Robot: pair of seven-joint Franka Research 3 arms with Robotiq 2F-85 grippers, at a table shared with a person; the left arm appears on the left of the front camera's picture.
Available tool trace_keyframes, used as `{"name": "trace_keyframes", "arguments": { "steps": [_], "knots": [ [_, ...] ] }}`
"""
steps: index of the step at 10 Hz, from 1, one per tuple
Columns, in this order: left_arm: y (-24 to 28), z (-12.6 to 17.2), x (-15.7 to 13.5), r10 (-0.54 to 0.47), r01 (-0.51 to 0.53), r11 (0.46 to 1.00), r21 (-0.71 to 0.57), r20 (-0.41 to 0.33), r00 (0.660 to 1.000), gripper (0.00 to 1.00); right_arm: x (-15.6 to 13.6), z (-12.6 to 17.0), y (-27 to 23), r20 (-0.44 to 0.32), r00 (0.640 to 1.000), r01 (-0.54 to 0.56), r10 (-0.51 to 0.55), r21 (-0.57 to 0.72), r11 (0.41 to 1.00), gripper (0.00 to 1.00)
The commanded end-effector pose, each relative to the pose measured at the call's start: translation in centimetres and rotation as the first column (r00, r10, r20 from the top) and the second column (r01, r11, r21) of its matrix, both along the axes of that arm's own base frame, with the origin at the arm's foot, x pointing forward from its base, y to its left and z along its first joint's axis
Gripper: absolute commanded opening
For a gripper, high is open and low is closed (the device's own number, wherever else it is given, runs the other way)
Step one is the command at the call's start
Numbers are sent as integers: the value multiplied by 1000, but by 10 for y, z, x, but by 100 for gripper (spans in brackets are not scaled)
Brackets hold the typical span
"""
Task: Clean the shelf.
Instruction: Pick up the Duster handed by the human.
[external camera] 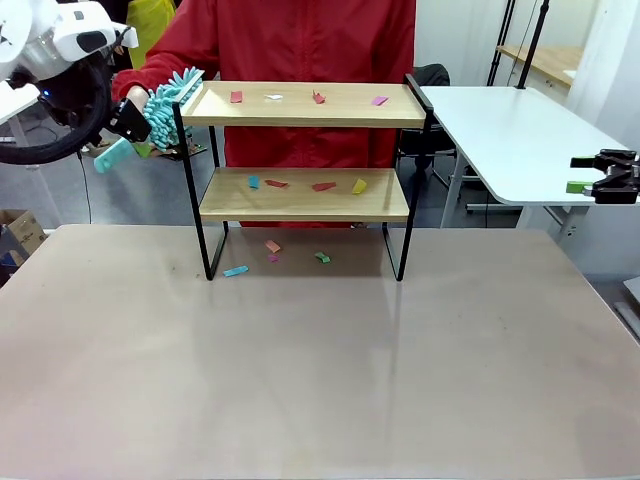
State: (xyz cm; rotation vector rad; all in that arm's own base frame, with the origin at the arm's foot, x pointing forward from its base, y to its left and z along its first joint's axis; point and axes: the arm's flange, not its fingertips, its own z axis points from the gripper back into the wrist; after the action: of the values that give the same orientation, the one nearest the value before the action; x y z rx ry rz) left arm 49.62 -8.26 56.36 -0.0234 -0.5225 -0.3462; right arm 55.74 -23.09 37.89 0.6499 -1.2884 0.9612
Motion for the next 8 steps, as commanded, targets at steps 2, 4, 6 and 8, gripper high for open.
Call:
{"name": "trace_keyframes", "arguments": {
  "steps": [2,4,6,8],
  "knots": [
    [2,-8,-5,39,-39,999,7,14,999,100,1,6,3,-14,1000,5,-5,3,1000,100],
    [2,-6,-8,51,-52,997,54,27,998,43,1,6,3,-14,1000,5,-5,3,1000,100],
    [2,-5,-10,53,-54,996,64,23,998,0,1,6,3,-14,1000,5,-5,3,1000,100],
    [3,-5,-11,69,-70,995,70,16,997,16,1,6,3,-14,1000,5,-5,3,1000,100]
  ]
}}
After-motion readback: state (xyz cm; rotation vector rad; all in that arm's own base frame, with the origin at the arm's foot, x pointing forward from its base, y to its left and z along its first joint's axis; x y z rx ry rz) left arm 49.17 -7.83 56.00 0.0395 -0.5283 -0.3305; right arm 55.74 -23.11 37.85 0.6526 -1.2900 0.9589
